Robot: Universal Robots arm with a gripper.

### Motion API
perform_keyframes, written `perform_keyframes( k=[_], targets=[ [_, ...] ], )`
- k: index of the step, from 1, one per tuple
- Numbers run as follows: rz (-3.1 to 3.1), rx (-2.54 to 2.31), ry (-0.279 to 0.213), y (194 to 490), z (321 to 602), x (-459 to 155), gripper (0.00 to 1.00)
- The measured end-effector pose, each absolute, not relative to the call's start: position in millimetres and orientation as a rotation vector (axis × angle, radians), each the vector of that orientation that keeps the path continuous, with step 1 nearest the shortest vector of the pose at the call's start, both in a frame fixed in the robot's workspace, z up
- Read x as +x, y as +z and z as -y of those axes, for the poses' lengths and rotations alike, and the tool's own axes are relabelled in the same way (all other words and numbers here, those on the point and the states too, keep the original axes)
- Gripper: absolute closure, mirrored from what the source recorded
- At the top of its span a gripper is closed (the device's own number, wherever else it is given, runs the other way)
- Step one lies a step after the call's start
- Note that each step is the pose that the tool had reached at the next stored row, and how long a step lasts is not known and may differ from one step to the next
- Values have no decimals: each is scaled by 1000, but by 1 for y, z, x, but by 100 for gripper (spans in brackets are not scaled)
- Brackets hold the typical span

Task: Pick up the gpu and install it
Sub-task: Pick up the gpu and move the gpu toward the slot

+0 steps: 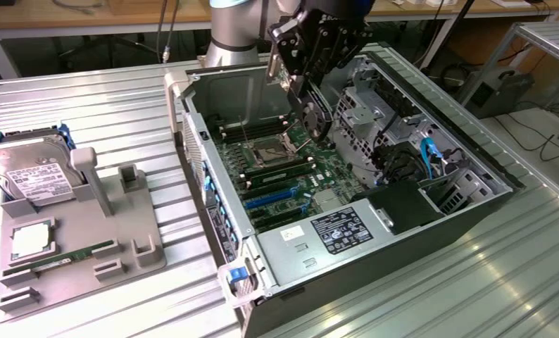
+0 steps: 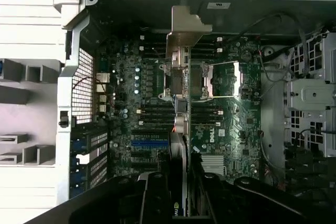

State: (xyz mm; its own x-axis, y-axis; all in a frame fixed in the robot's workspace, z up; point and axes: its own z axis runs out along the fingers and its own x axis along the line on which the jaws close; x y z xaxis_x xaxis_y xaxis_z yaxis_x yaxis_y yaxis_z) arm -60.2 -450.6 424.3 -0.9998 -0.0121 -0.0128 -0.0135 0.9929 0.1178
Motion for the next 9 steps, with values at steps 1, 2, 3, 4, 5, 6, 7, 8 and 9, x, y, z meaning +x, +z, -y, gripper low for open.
perform_keyframes(
  k=[1,2,3,4,5,6,7,8,9],
  targets=[
    [-3124,-20,185,422,451,-59,74],
    [-3124,-20,185,421,451,-57,74],
    [-3124,-20,185,419,451,-56,74],
    [-3124,-20,185,417,451,-55,74],
    [-3124,-20,185,415,451,-54,74],
    [-3124,-20,185,413,451,-52,74],
    [-3124,-20,185,411,451,-50,74],
    [-3125,-20,185,410,451,-49,74],
    [-3126,-20,185,410,451,-48,74]
  ],
)
